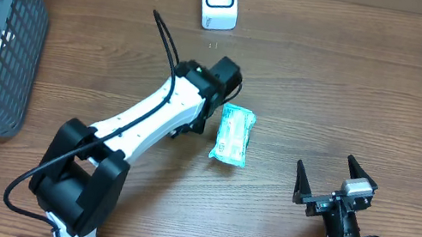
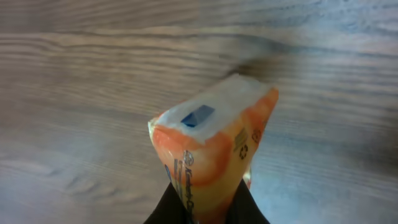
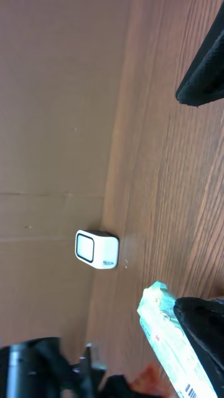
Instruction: Scan the item barcode
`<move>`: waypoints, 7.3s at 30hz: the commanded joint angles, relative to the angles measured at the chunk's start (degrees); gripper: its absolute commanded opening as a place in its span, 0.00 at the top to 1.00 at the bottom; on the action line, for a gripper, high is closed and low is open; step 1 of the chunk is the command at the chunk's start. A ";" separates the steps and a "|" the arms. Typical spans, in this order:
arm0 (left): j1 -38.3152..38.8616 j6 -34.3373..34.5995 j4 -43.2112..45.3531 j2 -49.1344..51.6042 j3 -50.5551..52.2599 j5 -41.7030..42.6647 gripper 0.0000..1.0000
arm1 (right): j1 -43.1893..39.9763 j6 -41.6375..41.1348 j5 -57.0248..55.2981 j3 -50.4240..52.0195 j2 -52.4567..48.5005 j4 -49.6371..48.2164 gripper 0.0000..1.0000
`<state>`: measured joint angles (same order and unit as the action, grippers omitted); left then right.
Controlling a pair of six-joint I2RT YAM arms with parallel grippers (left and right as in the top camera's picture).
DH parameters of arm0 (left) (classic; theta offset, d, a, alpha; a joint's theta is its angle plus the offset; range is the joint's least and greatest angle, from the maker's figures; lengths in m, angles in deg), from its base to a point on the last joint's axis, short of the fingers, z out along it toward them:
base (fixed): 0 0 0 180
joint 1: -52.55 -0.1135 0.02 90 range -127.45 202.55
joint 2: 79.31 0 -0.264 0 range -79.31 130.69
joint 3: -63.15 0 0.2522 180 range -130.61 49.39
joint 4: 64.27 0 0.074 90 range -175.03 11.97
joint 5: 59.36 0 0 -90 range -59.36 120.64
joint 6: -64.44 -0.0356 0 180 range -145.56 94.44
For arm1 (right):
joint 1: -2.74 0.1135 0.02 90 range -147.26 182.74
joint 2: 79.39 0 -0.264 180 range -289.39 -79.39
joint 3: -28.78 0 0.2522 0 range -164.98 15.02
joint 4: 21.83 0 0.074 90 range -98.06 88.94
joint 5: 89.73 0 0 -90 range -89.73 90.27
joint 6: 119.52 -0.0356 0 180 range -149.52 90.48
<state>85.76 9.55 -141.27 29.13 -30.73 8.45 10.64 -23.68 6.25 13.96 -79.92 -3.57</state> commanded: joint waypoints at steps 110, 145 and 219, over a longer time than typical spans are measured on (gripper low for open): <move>-14.67 -10.10 1.36 -0.46 1.14 17.57 0.37 | -0.04 0.02 -0.09 0.61 0.37 -0.26 0.00; 4.11 -6.29 6.84 -0.44 -5.11 30.34 0.36 | -0.04 0.02 -0.09 0.61 0.37 -0.26 0.00; -17.86 -4.00 -4.59 -2.89 0.96 10.40 0.93 | -0.04 0.02 -0.09 0.61 0.37 -0.26 0.00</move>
<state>67.86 4.55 -148.02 27.45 -31.47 22.63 10.66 -23.70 6.25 13.96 -79.92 -3.57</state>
